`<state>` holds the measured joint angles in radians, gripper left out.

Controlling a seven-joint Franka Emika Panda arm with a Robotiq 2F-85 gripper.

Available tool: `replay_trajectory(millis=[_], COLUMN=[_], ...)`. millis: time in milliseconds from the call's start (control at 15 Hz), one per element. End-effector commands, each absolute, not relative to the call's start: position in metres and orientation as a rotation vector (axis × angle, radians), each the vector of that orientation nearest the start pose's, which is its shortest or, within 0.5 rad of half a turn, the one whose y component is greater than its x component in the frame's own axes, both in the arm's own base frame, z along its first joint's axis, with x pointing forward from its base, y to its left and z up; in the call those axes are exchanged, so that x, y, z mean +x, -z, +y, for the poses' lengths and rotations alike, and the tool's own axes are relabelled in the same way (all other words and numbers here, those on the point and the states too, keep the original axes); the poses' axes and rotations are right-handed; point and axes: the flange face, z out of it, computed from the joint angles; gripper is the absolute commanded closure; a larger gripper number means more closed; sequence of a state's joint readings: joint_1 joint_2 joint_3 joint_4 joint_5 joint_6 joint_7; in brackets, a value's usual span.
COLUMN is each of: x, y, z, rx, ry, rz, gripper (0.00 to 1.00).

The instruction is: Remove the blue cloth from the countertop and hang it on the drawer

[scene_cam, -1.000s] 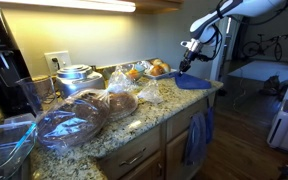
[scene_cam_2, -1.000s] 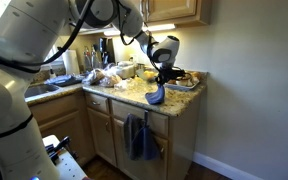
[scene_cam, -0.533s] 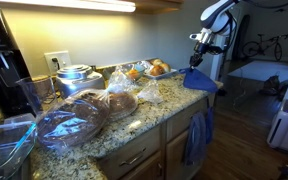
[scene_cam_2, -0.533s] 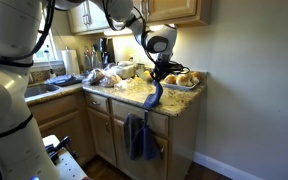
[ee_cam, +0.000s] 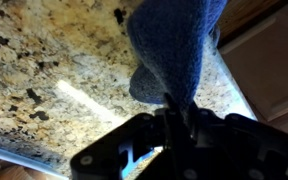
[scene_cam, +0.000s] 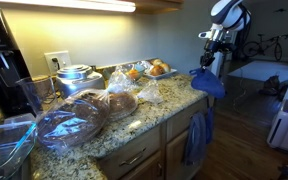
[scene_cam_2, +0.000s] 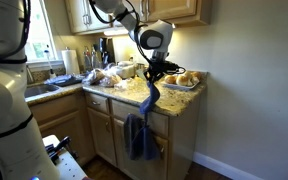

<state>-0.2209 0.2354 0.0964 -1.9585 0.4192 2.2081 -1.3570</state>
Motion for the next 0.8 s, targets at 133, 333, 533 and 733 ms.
replay_trajectory(millis=[133,333,533,733], x=[0.601,0.601,0.576,0.551], y=[-0.361,-0.361,-0.372,-0.381], z=[-0.064,-0.064,-0.065,-0.067], rx=[-2.525,-2.525,-2.475,-2.424], ry=[0.36,0.36,0.361,0.318], rz=[-1.345,-1.344,-1.347,-1.355], gripper=[0.89,0.94,0.94,0.94])
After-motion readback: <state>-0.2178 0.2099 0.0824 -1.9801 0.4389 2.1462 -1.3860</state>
